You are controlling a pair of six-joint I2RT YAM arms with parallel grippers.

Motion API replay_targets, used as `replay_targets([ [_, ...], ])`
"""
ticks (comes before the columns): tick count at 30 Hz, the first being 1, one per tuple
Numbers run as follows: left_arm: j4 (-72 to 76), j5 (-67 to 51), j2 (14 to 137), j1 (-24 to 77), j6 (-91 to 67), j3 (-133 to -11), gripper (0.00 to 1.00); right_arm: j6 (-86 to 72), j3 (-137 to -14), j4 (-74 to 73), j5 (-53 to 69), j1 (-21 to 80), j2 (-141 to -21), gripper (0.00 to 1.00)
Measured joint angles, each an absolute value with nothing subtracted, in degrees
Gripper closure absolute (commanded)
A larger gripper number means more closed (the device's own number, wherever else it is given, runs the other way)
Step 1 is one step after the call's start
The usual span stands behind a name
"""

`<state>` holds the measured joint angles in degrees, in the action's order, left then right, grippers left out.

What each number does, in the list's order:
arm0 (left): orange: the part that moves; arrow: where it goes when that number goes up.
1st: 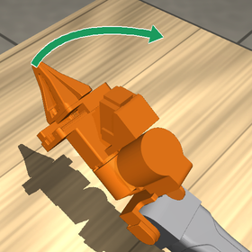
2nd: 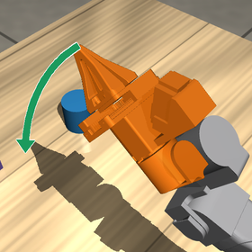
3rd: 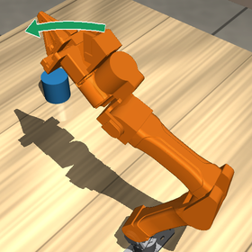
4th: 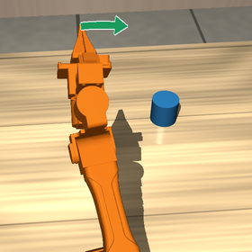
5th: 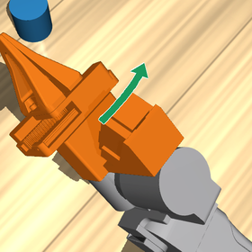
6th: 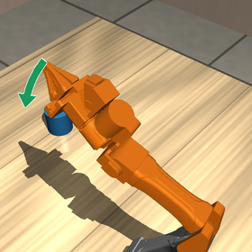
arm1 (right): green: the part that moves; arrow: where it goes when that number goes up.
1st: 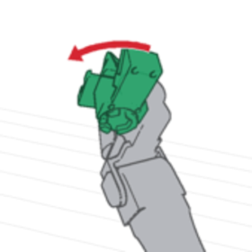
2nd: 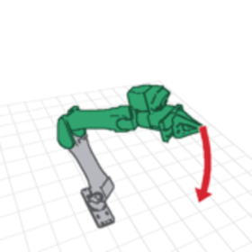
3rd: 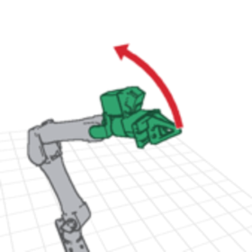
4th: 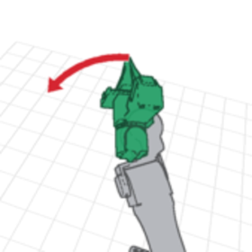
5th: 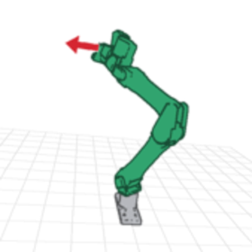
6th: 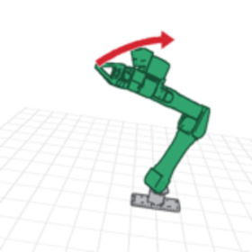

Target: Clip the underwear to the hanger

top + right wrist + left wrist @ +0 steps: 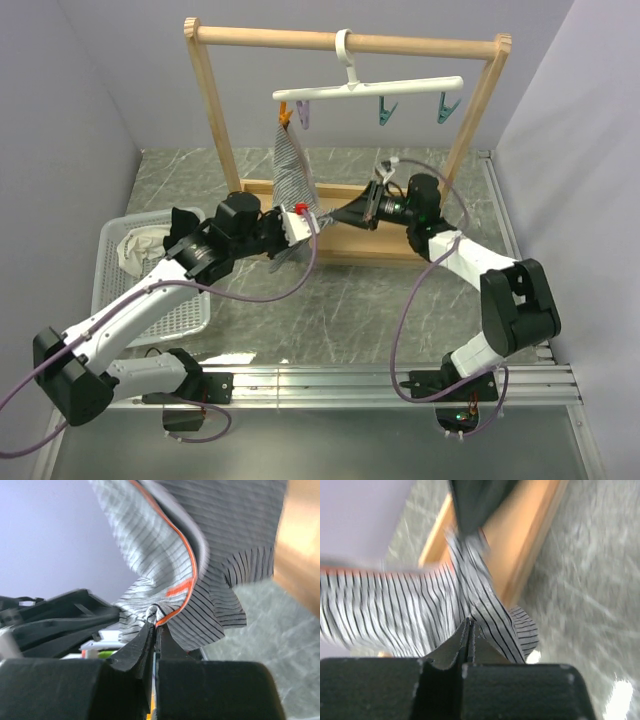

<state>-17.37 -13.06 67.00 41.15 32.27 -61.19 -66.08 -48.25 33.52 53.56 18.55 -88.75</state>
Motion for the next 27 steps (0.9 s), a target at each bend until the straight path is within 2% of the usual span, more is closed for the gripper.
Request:
replay_targets([
  [4,-22.3,-13.3,63.9,38.9,31.7,-60.7,0.5,-58.4,-56.1,25.1,53.7,17.9,-86.7,1.0],
  [7,-24.4,-13.6,62.2,37.1,27.9,-60.6,0.43,-53.1,-60.5,20.2,53.6,18.5,-85.1,1.0],
  [8,-24.4,-13.7,61.5,36.4,26.7,-60.4,0.44,-51.7,-61.2,18.9,53.5,18.6,-84.6,1.0],
  [12,-19.7,-14.2,57.2,32.8,19.0,-55.4,0.6,-44.4,-62.4,11.0,52.2,18.8,-81.3,1.0],
  [14,-15.0,-14.3,55.2,32.0,15.0,-51.8,0.64,-41.3,-62.4,7.6,51.4,18.8,-79.5,1.0],
  [17,-6.7,-15.1,56.0,32.0,9.6,-47.8,0.77,-36.4,-62.7,2.8,50.1,18.8,-77.1,1.0],
  [18,-4.3,-15.2,57.7,32.0,7.9,-47.4,0.81,-34.9,-62.7,1.7,49.7,18.8,-76.5,1.0],
  [24,10.2,-15.7,74.0,32.0,-1.0,-48.2,0.89,-26.8,-62.7,-5.6,47.7,18.8,-74.4,1.0],
  [27,14.1,-15.4,81.8,32.7,-4.3,-52.7,0.92,-24.2,-62.7,-7.8,46.7,19.3,-73.7,1.0],
])
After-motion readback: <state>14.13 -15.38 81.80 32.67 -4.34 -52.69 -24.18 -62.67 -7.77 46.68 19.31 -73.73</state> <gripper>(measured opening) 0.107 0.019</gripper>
